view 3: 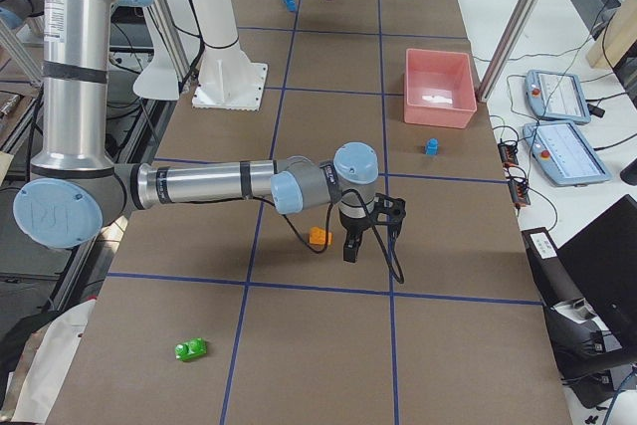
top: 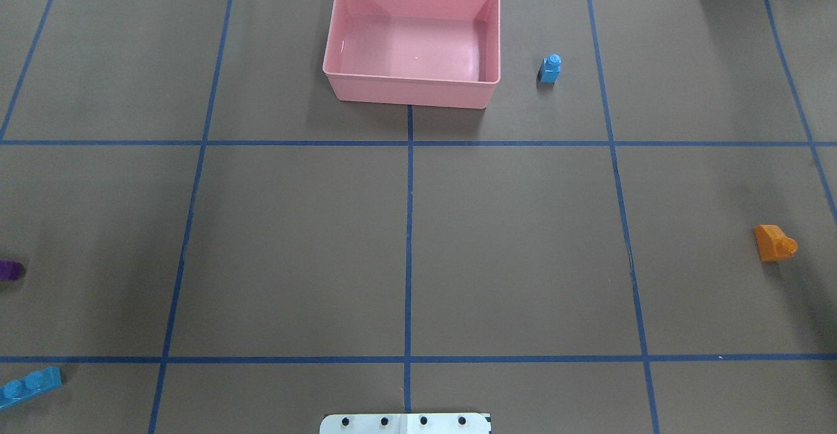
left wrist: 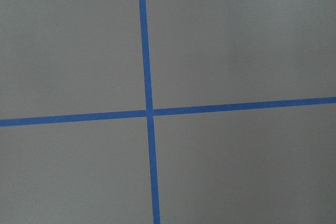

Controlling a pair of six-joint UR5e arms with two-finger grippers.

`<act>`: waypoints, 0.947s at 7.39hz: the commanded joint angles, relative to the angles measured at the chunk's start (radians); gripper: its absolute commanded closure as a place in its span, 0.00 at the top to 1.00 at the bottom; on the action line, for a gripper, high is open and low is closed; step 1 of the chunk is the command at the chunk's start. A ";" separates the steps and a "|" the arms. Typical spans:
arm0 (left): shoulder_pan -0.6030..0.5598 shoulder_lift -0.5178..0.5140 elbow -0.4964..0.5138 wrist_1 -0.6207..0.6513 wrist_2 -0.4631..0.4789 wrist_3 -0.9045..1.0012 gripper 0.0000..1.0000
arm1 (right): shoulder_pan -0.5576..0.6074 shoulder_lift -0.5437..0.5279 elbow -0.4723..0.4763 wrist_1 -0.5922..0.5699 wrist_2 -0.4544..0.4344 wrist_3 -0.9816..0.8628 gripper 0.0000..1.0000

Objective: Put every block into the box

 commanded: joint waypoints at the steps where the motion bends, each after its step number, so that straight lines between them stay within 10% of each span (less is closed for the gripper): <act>1: 0.001 0.000 0.001 0.000 -0.002 -0.002 1.00 | -0.009 0.001 -0.018 0.008 0.004 0.006 1.00; 7: 0.125 0.042 -0.060 -0.258 -0.113 -0.126 1.00 | -0.135 0.011 -0.041 0.071 0.070 0.011 1.00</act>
